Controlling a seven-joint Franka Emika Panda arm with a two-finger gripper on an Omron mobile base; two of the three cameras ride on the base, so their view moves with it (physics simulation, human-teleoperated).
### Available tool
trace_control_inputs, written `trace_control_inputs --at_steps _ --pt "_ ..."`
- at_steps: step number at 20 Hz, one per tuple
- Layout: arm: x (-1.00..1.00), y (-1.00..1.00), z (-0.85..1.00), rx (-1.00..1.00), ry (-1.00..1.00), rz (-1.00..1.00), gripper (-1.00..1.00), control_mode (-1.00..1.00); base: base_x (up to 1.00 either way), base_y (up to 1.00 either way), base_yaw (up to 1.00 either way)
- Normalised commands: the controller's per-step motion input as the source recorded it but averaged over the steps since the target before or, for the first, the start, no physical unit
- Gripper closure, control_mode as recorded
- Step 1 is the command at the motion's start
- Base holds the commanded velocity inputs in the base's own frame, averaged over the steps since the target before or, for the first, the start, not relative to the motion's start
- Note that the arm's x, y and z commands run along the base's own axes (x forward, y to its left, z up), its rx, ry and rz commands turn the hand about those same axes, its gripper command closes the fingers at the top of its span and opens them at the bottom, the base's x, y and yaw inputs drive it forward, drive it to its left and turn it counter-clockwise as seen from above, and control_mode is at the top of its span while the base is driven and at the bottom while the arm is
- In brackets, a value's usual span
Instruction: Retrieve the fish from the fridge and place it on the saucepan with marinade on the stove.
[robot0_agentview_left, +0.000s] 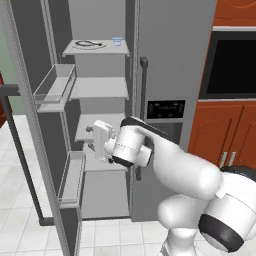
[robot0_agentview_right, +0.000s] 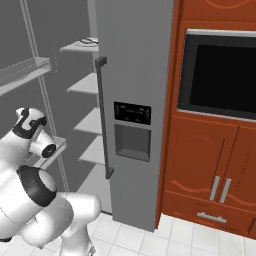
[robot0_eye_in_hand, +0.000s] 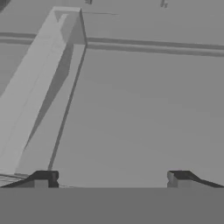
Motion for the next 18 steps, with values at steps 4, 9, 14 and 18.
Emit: trace_control_inputs --at_steps 4,9,14,18 --pt "-0.49 -0.7 0.68 0.0 0.08 0.0 -1.0 -1.0 0.0 0.0 0.0" --pt "-0.36 -0.44 0.76 0.0 0.13 0.0 -1.0 -1.0 0.0 0.0 0.0" --pt "-0.3 -0.2 0.55 -0.16 0.24 -0.01 -1.0 -1.0 0.0 0.0 0.0" --pt "-0.05 -0.13 0.22 -0.27 0.33 0.0 -1.0 -1.0 0.0 0.0 0.0"
